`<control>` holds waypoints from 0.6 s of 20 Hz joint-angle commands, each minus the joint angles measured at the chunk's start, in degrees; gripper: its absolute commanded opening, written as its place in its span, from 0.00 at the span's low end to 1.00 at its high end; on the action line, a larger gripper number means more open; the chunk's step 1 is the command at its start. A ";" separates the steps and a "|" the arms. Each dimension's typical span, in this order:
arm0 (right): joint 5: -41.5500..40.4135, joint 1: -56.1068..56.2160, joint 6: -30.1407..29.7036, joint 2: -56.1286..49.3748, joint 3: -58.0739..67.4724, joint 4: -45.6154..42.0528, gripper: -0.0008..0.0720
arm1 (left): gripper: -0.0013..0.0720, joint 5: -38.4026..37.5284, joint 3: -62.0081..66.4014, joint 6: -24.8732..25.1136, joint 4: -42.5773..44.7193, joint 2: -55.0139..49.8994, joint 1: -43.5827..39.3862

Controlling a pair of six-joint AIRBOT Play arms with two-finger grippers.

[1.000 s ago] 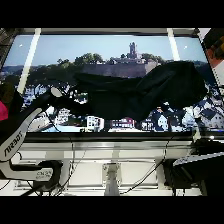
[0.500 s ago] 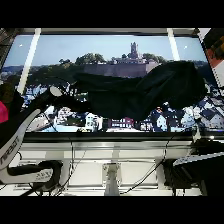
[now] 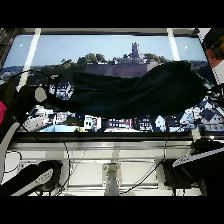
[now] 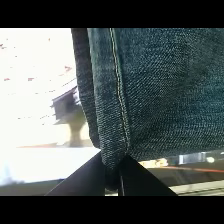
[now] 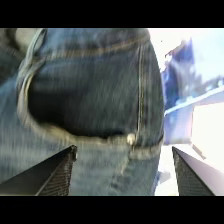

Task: Fold the clothes and pants, and hang the long-sleeved shirts on hangers.

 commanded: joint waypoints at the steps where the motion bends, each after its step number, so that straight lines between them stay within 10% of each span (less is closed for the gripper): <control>1: -5.01 2.80 2.14 -1.11 -0.02 -2.21 0.92 | 0.04 -1.73 0.00 -1.77 3.76 1.36 -0.11; 12: -7.41 3.04 2.99 -5.27 0.04 -1.81 0.90 | 0.04 -1.73 0.00 -1.57 3.76 1.33 -0.11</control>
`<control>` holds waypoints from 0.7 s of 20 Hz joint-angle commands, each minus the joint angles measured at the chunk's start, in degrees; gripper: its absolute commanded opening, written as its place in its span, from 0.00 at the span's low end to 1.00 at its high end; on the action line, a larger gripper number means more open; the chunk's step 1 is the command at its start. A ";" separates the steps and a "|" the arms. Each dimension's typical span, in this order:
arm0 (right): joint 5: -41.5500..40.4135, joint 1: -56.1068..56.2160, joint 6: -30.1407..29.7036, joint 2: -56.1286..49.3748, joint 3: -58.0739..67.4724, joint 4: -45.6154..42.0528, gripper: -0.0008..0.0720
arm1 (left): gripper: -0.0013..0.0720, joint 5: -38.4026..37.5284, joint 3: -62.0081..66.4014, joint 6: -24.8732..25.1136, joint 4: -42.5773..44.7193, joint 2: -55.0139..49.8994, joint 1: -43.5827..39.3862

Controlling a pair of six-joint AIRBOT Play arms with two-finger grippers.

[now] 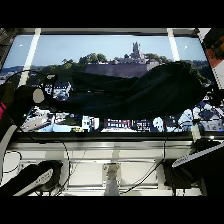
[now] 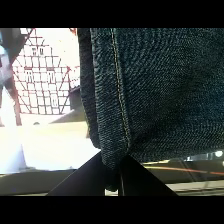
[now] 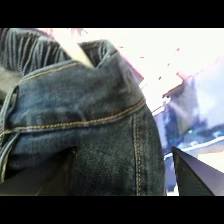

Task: Fold the clothes and pants, and hang the long-sleeved shirts on hangers.

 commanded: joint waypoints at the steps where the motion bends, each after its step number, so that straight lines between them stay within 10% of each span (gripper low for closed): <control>1: -0.90 0.39 -0.61 -0.59 0.04 0.37 0.77 | 0.04 0.00 0.02 -0.02 0.17 0.02 -0.04; 3: -0.87 0.92 -1.62 -0.59 0.09 0.46 0.31 | 0.04 0.00 0.02 -0.02 0.15 0.02 -0.04; 5: -0.83 1.09 -1.77 -0.48 0.15 0.48 0.07 | 0.04 -0.02 0.02 -0.02 0.17 0.02 -0.04; 14: 14.25 -4.24 -2.29 3.58 19.02 13.11 0.06 | 0.04 4.33 8.76 -2.14 3.56 1.07 6.21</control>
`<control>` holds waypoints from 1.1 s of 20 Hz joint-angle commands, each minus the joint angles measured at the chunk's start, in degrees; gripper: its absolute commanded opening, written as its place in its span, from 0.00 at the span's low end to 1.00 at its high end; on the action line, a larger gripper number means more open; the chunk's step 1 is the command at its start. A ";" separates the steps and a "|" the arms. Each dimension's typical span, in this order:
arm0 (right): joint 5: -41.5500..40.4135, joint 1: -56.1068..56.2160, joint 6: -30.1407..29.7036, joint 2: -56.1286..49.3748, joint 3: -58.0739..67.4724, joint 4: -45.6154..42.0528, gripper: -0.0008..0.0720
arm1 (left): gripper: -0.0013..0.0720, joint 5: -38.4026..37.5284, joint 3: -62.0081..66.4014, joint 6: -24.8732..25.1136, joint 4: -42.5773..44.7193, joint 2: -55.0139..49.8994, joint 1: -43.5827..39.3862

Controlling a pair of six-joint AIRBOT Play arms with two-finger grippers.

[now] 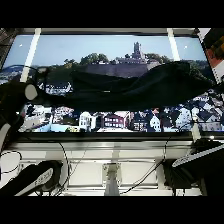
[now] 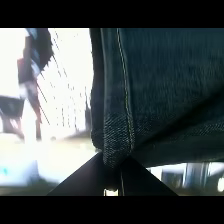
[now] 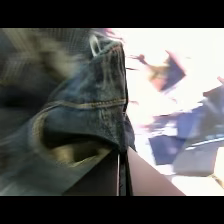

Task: Fold the clothes and pants, and hang the long-sleeved shirts on hangers.

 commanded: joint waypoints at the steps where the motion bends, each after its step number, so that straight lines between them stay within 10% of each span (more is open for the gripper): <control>1: 2.86 -1.57 -0.09 3.50 5.90 9.27 0.06 | 0.04 5.51 5.53 -0.44 0.28 0.20 3.50; 8: 0.66 -1.01 -0.22 8.26 5.51 23.19 0.06 | 0.04 13.38 8.24 -0.44 0.31 0.22 4.37; 22: 14.62 -7.28 -4.52 12.92 -7.28 2.38 0.06 | 0.04 7.19 -3.87 4.11 -1.86 4.15 4.48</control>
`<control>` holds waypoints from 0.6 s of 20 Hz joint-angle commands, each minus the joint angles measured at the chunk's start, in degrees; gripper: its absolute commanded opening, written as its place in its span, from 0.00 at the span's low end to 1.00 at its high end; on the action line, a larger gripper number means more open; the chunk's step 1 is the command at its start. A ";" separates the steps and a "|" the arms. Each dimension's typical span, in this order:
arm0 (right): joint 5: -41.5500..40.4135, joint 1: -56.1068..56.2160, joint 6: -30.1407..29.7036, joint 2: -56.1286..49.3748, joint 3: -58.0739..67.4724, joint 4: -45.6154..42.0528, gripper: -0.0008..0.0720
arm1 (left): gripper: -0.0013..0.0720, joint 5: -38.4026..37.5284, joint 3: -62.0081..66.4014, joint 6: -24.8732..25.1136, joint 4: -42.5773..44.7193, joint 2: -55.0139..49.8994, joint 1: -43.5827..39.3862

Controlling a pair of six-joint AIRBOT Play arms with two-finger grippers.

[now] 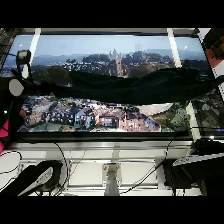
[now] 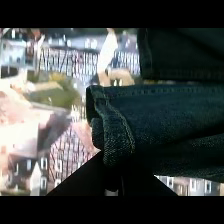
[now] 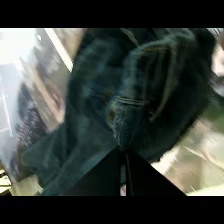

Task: Fold the clothes and pants, and hang the long-sleeved shirts on hangers.

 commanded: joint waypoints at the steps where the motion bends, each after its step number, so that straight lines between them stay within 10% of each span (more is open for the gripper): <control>1: 5.11 -3.28 -0.79 2.56 -5.18 -8.20 0.06 | 0.04 -0.68 -7.67 0.90 -0.52 2.29 -0.07; 12: 3.04 -6.58 -1.51 11.98 -28.59 -25.88 0.06 | 0.04 3.06 -23.34 0.87 -3.54 3.15 -6.19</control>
